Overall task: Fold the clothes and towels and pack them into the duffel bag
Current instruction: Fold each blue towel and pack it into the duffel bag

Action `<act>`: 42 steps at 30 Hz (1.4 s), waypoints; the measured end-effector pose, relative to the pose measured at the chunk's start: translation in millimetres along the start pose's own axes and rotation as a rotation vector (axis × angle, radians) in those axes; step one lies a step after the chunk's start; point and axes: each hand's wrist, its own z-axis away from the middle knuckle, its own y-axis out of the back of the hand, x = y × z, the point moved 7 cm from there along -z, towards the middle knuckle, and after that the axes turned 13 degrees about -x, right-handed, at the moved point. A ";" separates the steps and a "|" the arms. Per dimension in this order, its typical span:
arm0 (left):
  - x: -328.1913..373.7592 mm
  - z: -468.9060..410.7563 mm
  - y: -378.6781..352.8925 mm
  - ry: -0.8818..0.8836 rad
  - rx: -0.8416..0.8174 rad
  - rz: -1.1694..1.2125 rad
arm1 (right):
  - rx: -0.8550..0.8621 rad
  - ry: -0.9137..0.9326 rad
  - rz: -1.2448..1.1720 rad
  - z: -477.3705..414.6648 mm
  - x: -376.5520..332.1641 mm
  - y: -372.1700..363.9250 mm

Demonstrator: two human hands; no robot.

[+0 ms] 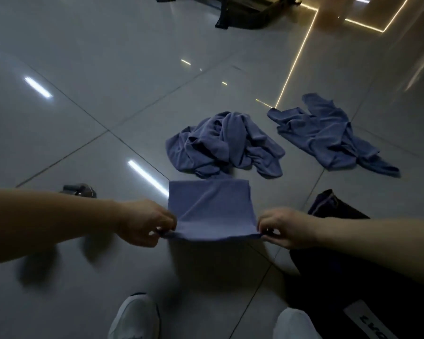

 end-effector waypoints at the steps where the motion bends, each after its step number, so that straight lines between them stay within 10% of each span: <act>1: 4.5 -6.9 -12.8 -0.011 -0.072 0.015 | -0.047 0.011 -0.004 -2.6 -1.7 -15.5; 13: 40.4 -65.0 -100.0 -0.100 -0.402 0.005 | -0.331 0.122 -0.066 -20.0 -15.1 -126.8; 22: 61.3 -78.8 -128.2 -0.183 -0.207 -0.030 | -0.406 0.084 -0.042 -30.8 -26.0 -164.2; 26: 52.3 -84.7 -105.3 -0.133 -0.214 0.107 | -0.295 -0.229 -0.309 -50.5 6.0 -141.1; 34: -117.8 -75.3 -52.1 0.632 0.252 0.349 | 0.313 -1.005 -0.816 -86.2 146.8 -74.8; 42: -105.4 -103.9 -36.3 0.434 0.233 0.070 | 0.380 -1.149 -0.931 -98.4 164.0 -78.5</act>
